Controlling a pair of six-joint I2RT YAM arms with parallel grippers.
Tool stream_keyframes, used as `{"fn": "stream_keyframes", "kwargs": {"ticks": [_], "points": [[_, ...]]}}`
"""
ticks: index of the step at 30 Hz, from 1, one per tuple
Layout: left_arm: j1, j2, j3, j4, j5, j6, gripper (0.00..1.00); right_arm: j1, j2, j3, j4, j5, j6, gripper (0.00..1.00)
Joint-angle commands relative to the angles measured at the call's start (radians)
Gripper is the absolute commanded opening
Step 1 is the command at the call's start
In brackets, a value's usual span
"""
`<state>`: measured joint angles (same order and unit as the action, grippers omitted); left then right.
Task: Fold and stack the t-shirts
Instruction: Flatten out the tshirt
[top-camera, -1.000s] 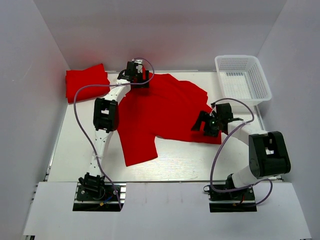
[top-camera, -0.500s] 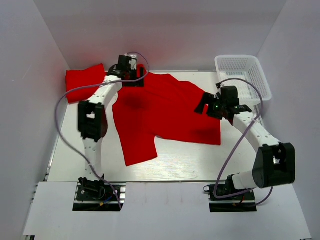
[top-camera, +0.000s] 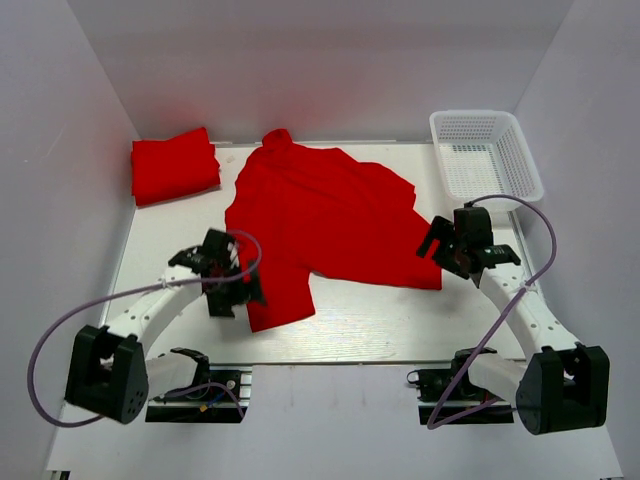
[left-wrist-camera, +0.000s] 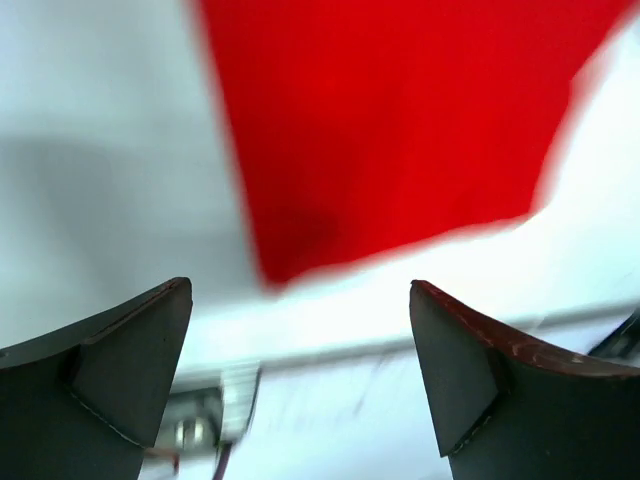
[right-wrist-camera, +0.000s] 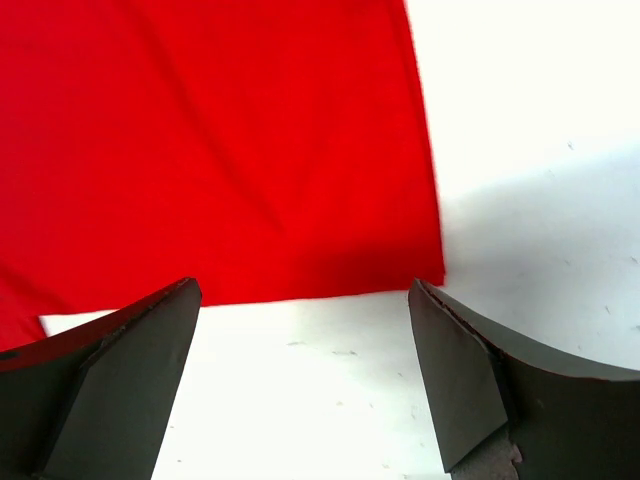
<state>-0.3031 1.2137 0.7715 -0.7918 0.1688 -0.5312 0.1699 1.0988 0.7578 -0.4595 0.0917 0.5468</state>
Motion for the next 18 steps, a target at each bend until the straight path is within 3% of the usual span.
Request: {"fn": "stream_keyframes", "kwargs": {"ticks": [1, 8, 18], "points": [[-0.018, -0.150, -0.125, -0.109, 0.116, -0.099, 1.00, -0.009, -0.019, -0.017, -0.039, 0.045, 0.021, 0.90], [-0.036, -0.226, -0.227, -0.078, 0.126, -0.122, 0.99, -0.021, 0.004, -0.012, -0.039, 0.046, 0.009, 0.90], [-0.045, -0.117, -0.288, 0.110, 0.070, -0.131, 0.81, -0.030, 0.000, -0.047, -0.045, 0.034, 0.016, 0.90]]}}
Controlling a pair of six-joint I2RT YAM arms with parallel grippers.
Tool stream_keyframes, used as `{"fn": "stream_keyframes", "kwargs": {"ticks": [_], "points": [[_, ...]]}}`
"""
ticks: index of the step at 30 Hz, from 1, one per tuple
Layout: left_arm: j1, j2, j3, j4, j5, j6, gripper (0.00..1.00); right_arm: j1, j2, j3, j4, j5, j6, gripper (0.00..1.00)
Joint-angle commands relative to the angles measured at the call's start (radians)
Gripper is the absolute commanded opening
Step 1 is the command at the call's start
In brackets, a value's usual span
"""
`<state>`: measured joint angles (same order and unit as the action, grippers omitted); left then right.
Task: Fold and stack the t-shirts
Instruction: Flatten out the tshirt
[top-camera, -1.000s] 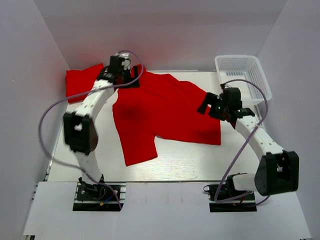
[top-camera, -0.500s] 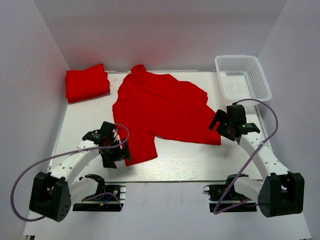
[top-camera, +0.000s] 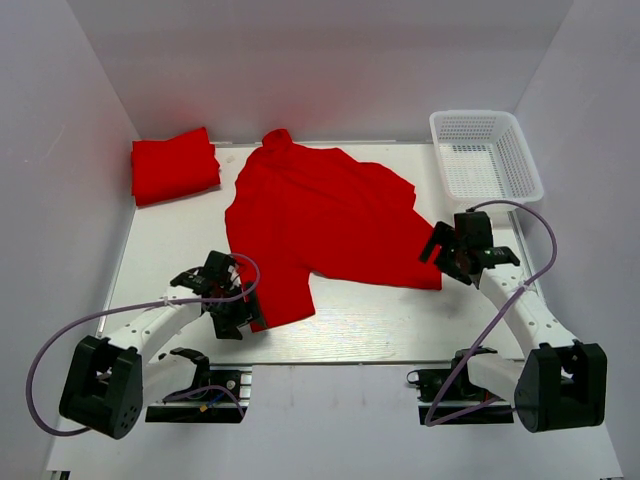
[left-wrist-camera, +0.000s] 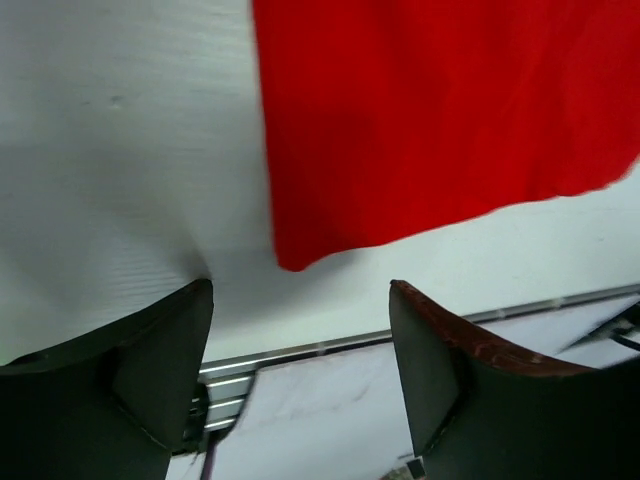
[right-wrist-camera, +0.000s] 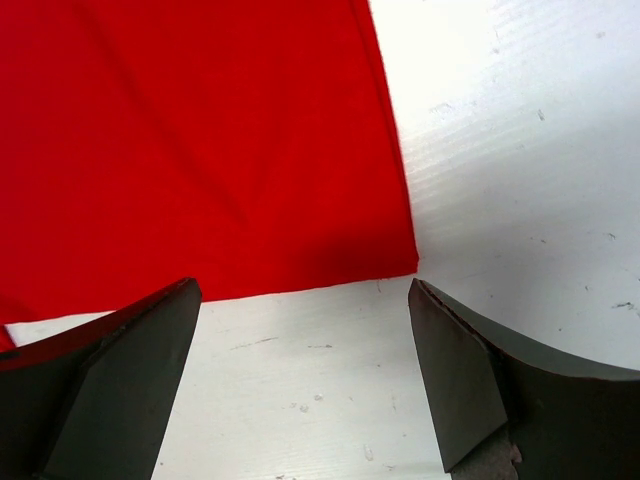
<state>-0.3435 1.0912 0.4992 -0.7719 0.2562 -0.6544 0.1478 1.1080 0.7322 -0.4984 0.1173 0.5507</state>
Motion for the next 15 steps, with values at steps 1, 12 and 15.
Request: {"fn": "stream_keyframes", "kwargs": {"ticks": [1, 12, 15], "points": [[-0.005, 0.006, -0.039, 0.141, -0.008, -0.008, 0.81, -0.010, -0.011, -0.037, -0.002, 0.008, 0.020, 0.90], [-0.068, 0.091, -0.113, 0.267, -0.061, -0.040, 0.62, -0.030, -0.005, -0.154, 0.030, 0.010, 0.071, 0.89], [-0.089, 0.163, -0.088, 0.290, -0.086, -0.040, 0.40, -0.034, 0.015, -0.171, 0.072, 0.002, 0.083, 0.89]]}}
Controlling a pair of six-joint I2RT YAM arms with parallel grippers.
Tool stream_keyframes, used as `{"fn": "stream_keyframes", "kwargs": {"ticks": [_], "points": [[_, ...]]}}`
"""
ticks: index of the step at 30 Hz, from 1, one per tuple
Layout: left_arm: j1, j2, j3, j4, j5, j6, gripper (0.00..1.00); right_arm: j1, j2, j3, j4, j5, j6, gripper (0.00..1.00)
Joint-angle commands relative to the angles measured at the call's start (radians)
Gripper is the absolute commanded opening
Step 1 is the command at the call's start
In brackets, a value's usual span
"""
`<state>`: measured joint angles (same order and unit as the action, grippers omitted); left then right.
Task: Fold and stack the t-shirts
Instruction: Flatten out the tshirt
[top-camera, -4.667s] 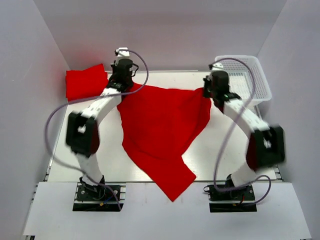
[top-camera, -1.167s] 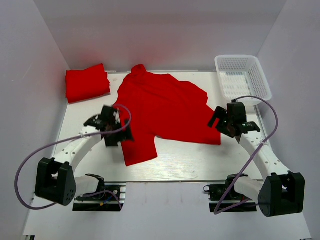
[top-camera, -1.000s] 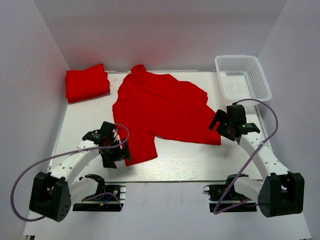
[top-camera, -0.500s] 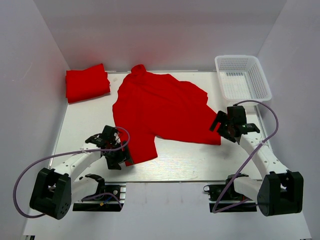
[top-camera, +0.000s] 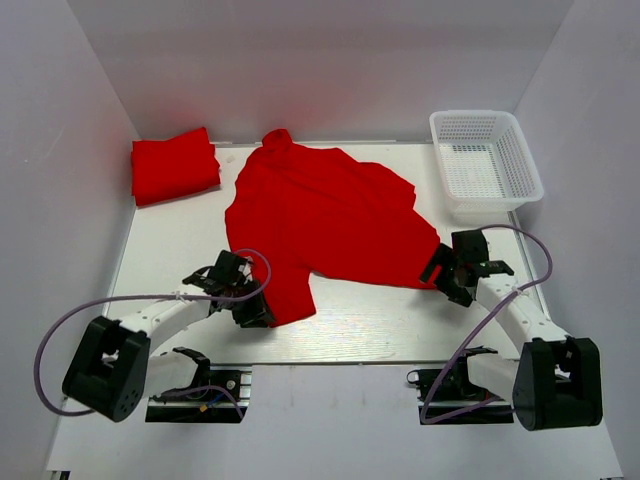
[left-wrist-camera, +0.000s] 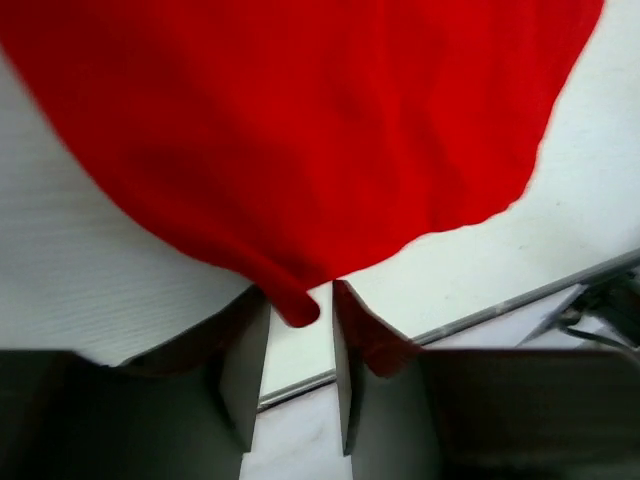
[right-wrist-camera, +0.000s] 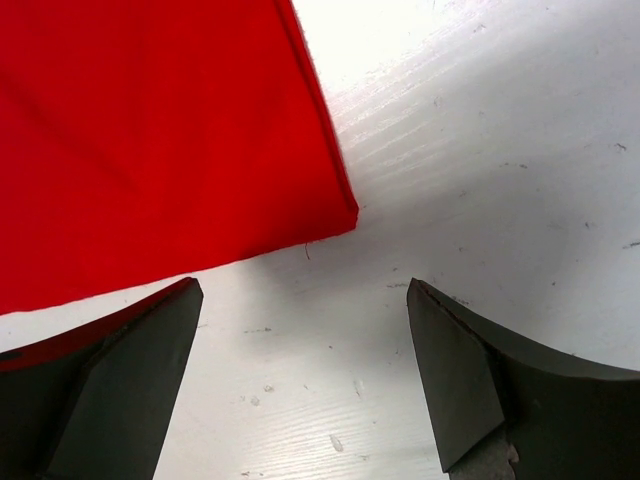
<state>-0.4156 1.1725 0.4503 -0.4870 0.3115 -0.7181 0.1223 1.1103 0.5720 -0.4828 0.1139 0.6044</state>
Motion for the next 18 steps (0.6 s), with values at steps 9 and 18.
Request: {"fn": "stream_keyframes", "kwargs": {"ticks": [9, 18], "points": [[-0.048, 0.122, 0.065, -0.096, -0.239, 0.023, 0.00, -0.019, 0.114, -0.031, 0.184, -0.036, 0.032, 0.79], [-0.048, -0.077, 0.172, -0.171, -0.344, 0.012, 0.00, -0.015, 0.167, -0.090, 0.306, -0.040, 0.041, 0.39]]}}
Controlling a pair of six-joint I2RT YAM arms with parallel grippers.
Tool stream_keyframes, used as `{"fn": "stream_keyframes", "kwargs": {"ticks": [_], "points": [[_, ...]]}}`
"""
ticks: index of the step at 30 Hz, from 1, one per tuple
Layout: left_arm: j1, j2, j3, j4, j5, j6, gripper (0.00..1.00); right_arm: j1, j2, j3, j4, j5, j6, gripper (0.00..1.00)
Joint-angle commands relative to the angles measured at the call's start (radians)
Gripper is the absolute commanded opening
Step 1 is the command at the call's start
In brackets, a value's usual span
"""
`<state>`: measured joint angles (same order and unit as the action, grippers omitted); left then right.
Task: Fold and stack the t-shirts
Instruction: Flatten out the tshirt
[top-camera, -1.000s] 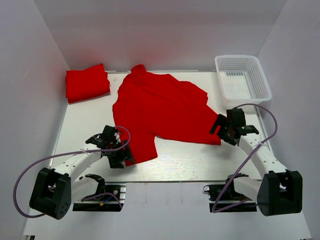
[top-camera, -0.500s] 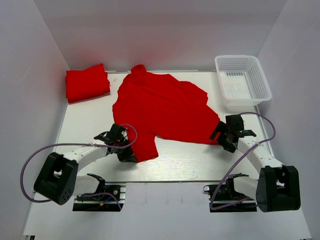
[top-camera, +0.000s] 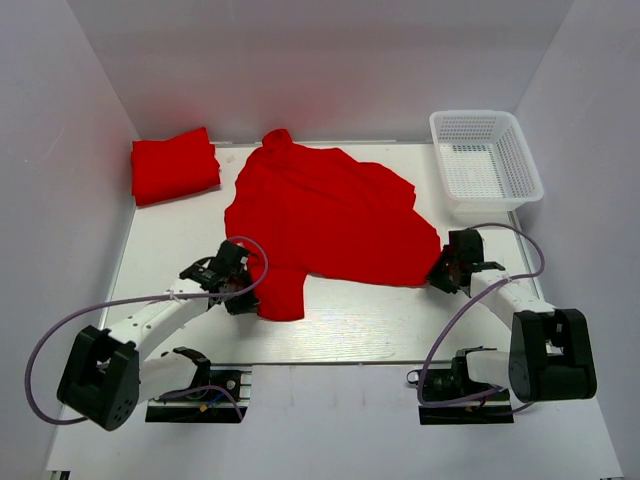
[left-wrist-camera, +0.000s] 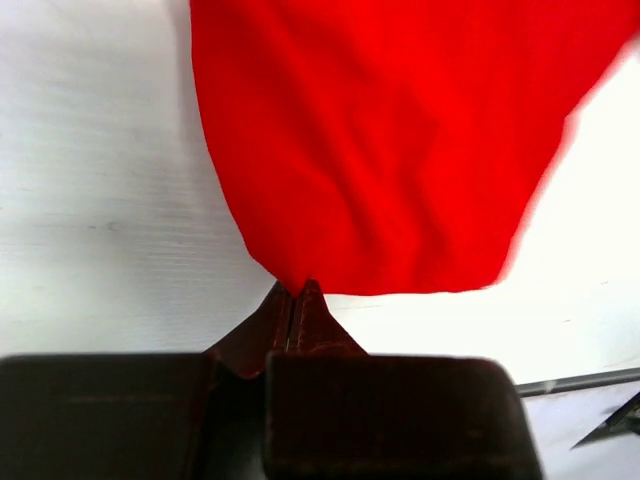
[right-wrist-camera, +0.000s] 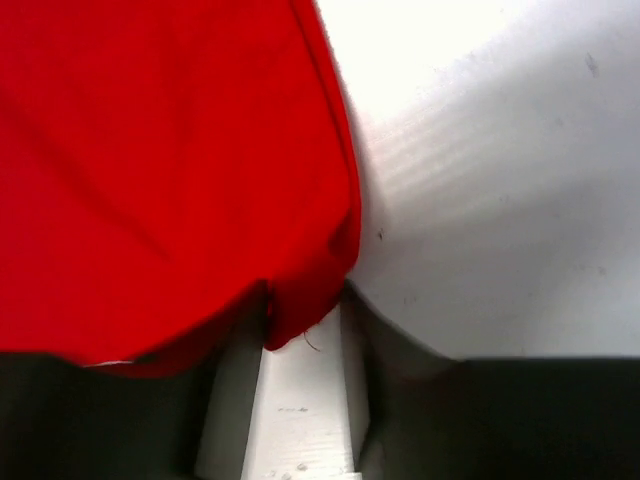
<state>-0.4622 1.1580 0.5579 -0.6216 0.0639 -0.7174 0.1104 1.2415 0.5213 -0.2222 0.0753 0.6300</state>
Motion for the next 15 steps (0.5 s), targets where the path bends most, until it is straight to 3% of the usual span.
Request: {"fn": "stream_keyframes", "kwargs": {"ticks": [1, 2, 3, 8, 12, 15], "points": [[-0.001, -0.072, 0.088, -0.052, -0.110, 0.021, 0.00, -0.005, 0.038, -0.035, 0.056, 0.003, 0.010, 0.30], [-0.001, -0.072, 0.100, -0.067, -0.110, 0.021, 0.00, -0.002, 0.038, -0.032, 0.061, 0.001, -0.001, 0.11], [-0.001, -0.086, 0.114, -0.078, -0.125, 0.021, 0.00, -0.003, 0.038, -0.030, 0.060, -0.003, -0.006, 0.00], [-0.001, -0.142, 0.235, -0.177, -0.171, 0.021, 0.00, -0.001, -0.155, 0.013, -0.038, 0.012, -0.062, 0.00], [-0.001, -0.211, 0.316, -0.320, -0.171, -0.002, 0.00, -0.002, -0.376, 0.029, -0.245, 0.012, -0.059, 0.00], [-0.001, -0.221, 0.385, -0.438, -0.142, 0.012, 0.00, 0.000, -0.422, 0.095, -0.458, -0.048, -0.061, 0.00]]}}
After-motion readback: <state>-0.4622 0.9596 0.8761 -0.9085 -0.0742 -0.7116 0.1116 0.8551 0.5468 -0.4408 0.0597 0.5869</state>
